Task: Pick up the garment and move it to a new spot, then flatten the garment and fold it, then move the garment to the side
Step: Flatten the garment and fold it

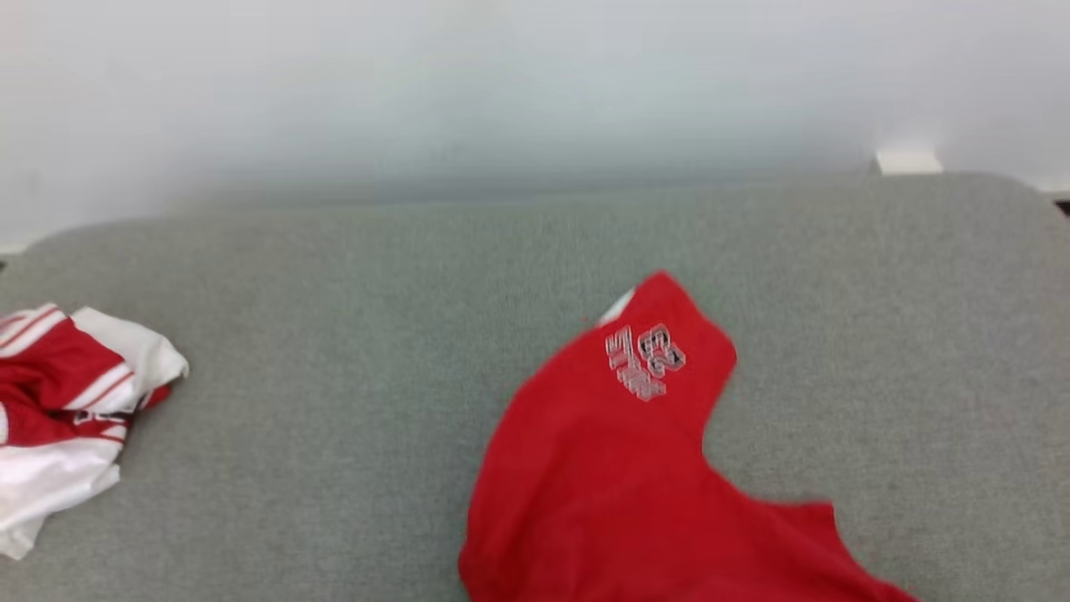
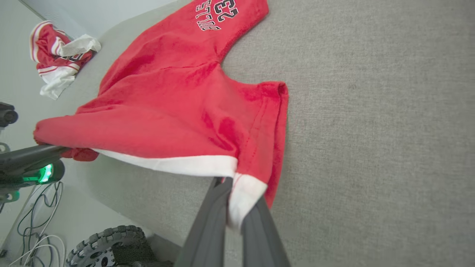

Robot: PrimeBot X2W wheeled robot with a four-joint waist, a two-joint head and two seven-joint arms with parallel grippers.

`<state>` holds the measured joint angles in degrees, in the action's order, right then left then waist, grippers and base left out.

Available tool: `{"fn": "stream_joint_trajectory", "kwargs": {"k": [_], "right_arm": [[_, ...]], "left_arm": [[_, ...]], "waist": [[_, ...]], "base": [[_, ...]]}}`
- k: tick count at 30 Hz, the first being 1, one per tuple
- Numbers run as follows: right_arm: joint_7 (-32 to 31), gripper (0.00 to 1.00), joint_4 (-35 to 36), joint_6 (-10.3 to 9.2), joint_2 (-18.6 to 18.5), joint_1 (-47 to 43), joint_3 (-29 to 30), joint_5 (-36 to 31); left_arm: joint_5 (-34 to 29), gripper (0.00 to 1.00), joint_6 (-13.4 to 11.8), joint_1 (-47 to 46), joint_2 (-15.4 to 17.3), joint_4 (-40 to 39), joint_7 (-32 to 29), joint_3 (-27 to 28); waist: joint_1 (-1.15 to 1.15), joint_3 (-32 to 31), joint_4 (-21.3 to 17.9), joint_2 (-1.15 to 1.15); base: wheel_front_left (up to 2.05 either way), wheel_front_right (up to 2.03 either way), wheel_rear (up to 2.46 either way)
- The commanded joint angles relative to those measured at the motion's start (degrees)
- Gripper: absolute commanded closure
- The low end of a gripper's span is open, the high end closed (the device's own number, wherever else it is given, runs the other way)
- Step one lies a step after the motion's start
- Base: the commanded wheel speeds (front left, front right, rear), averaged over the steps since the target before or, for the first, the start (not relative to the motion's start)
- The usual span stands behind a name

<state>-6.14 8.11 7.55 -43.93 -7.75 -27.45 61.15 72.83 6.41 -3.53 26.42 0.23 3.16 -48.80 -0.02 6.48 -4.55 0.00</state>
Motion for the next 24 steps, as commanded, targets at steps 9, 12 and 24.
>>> {"fn": "stream_joint_trajectory", "kwargs": {"k": [9,12,24], "right_arm": [[-2.86,1.00,6.93,-0.13,0.14,-7.92,11.07,-1.54],[-6.40,1.00,7.75,-0.13,1.08,-3.18,12.07,-3.48],[-21.57,1.00,-2.47,-0.13,6.73,26.85,4.02,-9.35]], "left_arm": [[3.00,1.00,-2.36,5.19,1.70,-7.06,0.50,0.19],[4.93,1.00,-2.46,3.74,0.95,-8.65,-0.37,1.30],[10.47,1.00,-1.77,-5.93,-3.44,-9.40,-4.98,4.30]], "waist": [[0.02,-2.27,1.79,0.00],[0.02,-0.42,2.71,0.00],[0.02,8.05,10.50,0.00]], "base": [[0.00,0.00,0.00],[0.00,0.00,0.00],[0.00,0.00,0.00]]}}
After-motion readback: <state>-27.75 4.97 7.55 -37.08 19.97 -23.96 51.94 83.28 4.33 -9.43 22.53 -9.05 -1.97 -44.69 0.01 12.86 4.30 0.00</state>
